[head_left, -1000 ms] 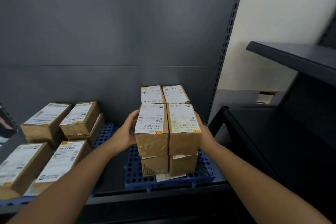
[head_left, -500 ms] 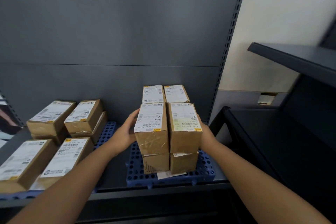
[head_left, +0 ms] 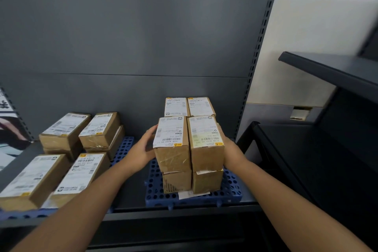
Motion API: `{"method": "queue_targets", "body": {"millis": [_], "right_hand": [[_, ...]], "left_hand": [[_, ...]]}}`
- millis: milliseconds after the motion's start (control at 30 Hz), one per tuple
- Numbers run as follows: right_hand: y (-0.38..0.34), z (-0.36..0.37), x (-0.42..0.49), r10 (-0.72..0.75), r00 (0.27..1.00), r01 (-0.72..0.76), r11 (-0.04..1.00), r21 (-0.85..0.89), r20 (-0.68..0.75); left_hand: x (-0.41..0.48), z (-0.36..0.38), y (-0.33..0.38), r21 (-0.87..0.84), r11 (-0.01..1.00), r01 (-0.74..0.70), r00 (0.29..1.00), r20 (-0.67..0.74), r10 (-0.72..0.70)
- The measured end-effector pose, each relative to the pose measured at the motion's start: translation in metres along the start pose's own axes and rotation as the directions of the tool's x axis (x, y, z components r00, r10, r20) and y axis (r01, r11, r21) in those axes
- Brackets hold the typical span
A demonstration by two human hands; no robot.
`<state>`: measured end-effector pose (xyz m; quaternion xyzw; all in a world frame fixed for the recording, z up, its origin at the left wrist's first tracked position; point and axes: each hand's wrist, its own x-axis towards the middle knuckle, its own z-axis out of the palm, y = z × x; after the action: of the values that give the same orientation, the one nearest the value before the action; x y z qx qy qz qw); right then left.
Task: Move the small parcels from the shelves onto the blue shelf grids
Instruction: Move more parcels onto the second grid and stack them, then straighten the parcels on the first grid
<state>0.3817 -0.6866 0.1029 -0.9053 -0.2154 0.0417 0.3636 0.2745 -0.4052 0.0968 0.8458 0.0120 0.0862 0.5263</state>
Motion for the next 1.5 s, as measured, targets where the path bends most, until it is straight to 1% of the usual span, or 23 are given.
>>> {"method": "queue_targets", "body": {"millis": [33,100,200,267,400,500,567,633,733,833,900,1067,1133,1233,1267,1333,1433,1500], "right_hand": [[0.007,0.0,0.002,0.01,1.0,-0.01,1.0,0.014,-0.005],[0.007,-0.001,-0.002,0.01,1.0,-0.01,0.999,-0.053,0.001],[0.009,-0.003,-0.008,0.072,0.997,-0.073,0.986,-0.15,-0.011],[0.012,-0.003,-0.015,0.094,0.994,-0.099,0.992,-0.076,-0.057],[0.011,-0.007,-0.038,0.061,0.987,-0.057,0.998,0.032,-0.15],[0.006,-0.01,-0.061,0.045,0.981,-0.027,0.995,0.098,-0.191],[-0.001,-0.013,-0.077,0.032,0.974,-0.009,0.995,0.103,-0.226],[-0.012,-0.019,-0.095,-0.029,0.959,0.048,0.997,0.059,-0.282],[-0.039,-0.023,-0.125,-0.155,0.911,0.157,0.987,-0.026,-0.383],[-0.076,-0.011,-0.152,-0.292,0.858,0.275,0.956,-0.103,-0.423],[-0.101,0.009,-0.162,-0.335,0.855,0.31,0.942,-0.129,-0.397],[-0.156,0.075,-0.161,-0.365,0.901,0.357,0.931,-0.078,-0.234],[-0.169,0.105,-0.152,-0.338,0.928,0.341,0.94,-0.013,-0.158],[-0.183,0.149,-0.131,-0.256,0.965,0.259,0.965,0.042,-0.064],[-0.187,0.163,-0.123,-0.227,0.973,0.229,0.972,0.051,-0.038],[-0.193,0.189,-0.105,-0.174,0.985,0.173,0.984,0.042,0.021],[-0.199,0.222,-0.08,-0.098,0.988,0.096,0.995,0.025,0.118],[-0.201,0.237,-0.066,-0.065,0.987,0.066,0.998,0.004,0.145]], "left_hand": [[-0.002,0.0,0.0,-0.012,1.0,0.004,1.0,-0.001,-0.004],[-0.006,-0.001,0.001,-0.029,1.0,0.01,1.0,-0.006,-0.011],[-0.015,-0.002,0.002,-0.039,0.999,0.026,0.999,-0.023,-0.027],[-0.024,-0.004,0.003,-0.022,0.999,0.043,0.999,-0.025,-0.044],[-0.05,-0.011,-0.001,0.012,0.998,0.061,0.998,-0.021,-0.06],[-0.077,-0.023,0.002,0.068,0.994,0.084,0.995,-0.067,-0.079],[-0.096,-0.038,0.005,0.136,0.987,0.085,0.992,-0.108,-0.071],[-0.115,-0.057,0.006,0.187,0.978,0.087,0.985,-0.164,-0.056],[-0.144,-0.092,0.0,0.231,0.969,0.083,0.969,-0.245,-0.024],[-0.175,-0.133,-0.016,0.231,0.966,0.117,0.946,-0.321,-0.038],[-0.195,-0.166,-0.034,0.263,0.951,0.161,0.928,-0.37,-0.055],[-0.231,-0.237,-0.075,0.249,0.942,0.223,0.895,-0.435,-0.097],[-0.238,-0.259,-0.091,0.229,0.944,0.237,0.881,-0.461,-0.109],[-0.242,-0.287,-0.117,0.2,0.943,0.267,0.867,-0.476,-0.145],[-0.241,-0.295,-0.127,0.196,0.938,0.286,0.868,-0.467,-0.167],[-0.237,-0.305,-0.145,0.205,0.924,0.323,0.892,-0.393,-0.225],[-0.225,-0.312,-0.167,0.211,0.925,0.315,0.93,-0.263,-0.256],[-0.215,-0.311,-0.17,0.199,0.93,0.308,0.942,-0.204,-0.268]]}}
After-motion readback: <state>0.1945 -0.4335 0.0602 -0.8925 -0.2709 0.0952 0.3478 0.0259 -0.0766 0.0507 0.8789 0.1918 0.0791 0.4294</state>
